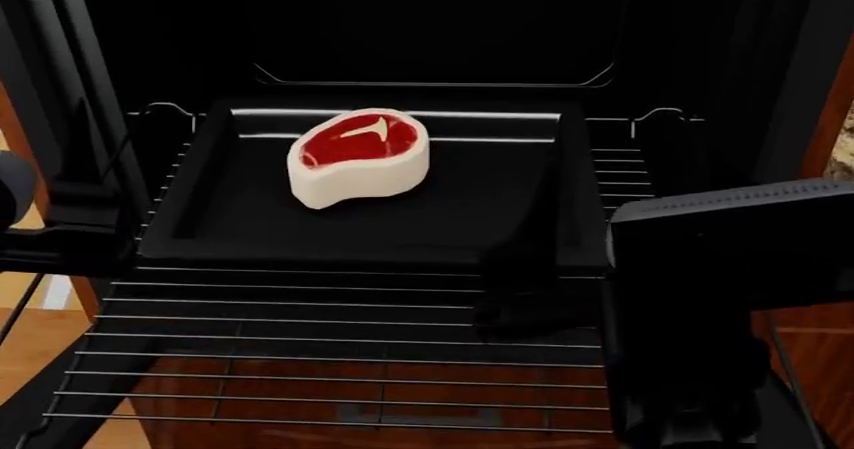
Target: Pick the steak from the oven and place it on the plate on the counter.
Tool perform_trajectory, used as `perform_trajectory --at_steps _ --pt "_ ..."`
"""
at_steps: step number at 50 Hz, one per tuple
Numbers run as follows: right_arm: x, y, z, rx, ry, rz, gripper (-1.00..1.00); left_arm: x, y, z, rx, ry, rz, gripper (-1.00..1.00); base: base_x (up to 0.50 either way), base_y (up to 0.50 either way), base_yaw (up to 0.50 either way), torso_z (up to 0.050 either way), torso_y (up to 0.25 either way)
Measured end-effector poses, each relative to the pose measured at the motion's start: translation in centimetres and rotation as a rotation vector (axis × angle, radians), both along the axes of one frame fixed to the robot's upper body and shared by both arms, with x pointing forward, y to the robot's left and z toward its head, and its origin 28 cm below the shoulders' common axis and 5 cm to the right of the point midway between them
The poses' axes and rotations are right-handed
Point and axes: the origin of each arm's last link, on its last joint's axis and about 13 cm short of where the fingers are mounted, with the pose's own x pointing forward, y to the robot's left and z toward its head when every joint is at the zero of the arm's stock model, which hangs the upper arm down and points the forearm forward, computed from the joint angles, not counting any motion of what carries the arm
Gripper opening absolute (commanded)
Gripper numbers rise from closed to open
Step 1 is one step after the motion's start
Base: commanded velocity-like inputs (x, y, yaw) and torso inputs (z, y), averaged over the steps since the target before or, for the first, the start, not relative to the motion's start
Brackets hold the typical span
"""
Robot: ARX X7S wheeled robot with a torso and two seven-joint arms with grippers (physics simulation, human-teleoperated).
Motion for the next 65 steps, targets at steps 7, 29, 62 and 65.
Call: perform_trajectory --at_steps 7,29,62,65 --pt "0.2 0.0 1.4 -0.009 0.010 0.015 1.00 -0.1 0.0 1.0 0.004 0.001 0.003 1.00 0.00 0.00 0.00 0.000 0.000" --pt "1.8 -0.9 7.4 -0.079 0.032 0.030 1.00 1.6 -0.5 6.0 0.091 -0.021 0.005 1.00 0.01 0.00 0.00 0.000 0.000" --pt "2.0 -1.0 8.6 -0.099 0.016 0.036 1.00 1.8 -0.8 7.1 0.144 -0.043 0.001 1.00 0.20 0.00 0.00 0.000 0.000" --pt "1.9 -1.0 8.6 -0.099 0.016 0.037 1.00 1.8 -0.8 7.1 0.146 -0.046 0.000 1.00 0.04 0.00 0.00 0.000 0.000"
